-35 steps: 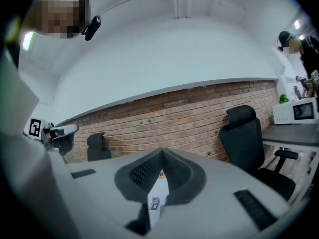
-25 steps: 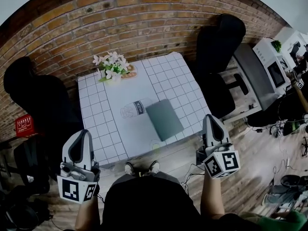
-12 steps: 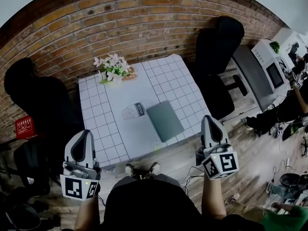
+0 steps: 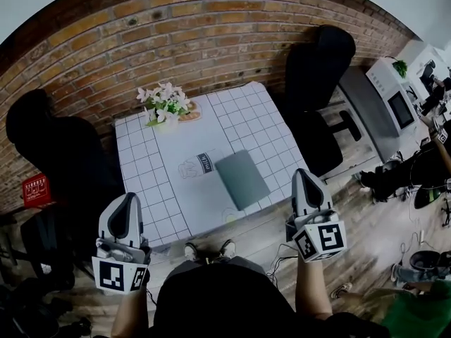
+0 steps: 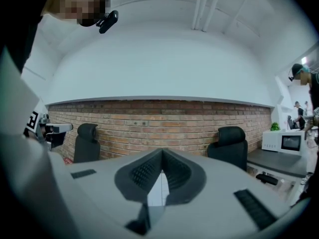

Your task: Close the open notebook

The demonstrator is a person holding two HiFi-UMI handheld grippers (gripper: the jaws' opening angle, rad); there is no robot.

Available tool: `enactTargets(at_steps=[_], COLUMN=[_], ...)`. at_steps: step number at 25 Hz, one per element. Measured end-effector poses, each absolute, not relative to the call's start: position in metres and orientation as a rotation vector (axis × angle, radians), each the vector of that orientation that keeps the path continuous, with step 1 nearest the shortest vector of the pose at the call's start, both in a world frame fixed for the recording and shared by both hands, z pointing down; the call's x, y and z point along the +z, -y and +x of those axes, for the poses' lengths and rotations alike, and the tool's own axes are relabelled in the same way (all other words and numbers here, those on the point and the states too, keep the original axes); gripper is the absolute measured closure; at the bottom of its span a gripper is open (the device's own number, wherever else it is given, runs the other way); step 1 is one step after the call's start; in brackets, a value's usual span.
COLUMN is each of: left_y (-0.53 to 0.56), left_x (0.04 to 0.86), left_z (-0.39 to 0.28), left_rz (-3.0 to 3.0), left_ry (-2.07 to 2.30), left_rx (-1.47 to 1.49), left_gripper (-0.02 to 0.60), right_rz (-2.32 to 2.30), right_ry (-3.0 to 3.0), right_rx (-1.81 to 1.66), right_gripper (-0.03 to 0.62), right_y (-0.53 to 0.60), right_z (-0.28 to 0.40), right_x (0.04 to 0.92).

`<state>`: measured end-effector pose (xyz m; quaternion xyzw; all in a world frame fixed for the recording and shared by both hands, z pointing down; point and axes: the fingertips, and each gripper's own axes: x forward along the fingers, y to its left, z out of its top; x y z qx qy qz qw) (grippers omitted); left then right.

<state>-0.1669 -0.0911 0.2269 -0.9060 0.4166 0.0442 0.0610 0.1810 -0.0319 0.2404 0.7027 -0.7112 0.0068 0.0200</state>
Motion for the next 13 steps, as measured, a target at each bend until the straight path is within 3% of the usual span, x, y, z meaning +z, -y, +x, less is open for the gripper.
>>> enactTargets(at_steps=[13], left_y=[0.098], left_x=[0.228], left_z=[-0.166], left_rz=[-2.724], left_ry=[-1.264], left_rx=[0.162], left_gripper=[0.555], right_rz=[2.170], right_ry=[2.222], right_rx=[-0.014], right_gripper=[0.580], right_y=[0.043], right_z=[0.177], right_x=[0.240])
